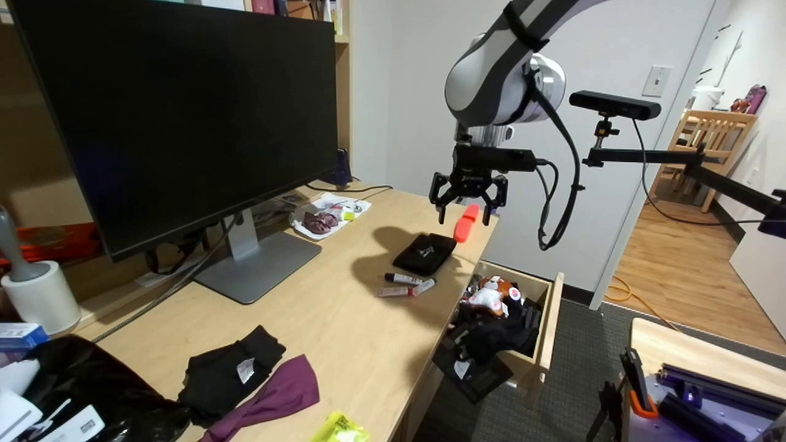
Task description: Put the plush toy in the drawer
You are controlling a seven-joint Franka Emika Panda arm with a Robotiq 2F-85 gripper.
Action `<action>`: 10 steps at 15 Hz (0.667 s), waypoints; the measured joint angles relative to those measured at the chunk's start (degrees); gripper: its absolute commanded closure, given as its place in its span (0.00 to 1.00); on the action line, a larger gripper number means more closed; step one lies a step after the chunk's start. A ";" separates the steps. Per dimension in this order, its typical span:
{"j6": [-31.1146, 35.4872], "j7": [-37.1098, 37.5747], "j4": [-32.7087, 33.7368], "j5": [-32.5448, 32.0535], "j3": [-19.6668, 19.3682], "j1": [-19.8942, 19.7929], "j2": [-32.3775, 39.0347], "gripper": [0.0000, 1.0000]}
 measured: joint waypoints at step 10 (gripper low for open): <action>0.06 -10.57 -11.84 -8.51 7.49 5.05 -14.05 0.00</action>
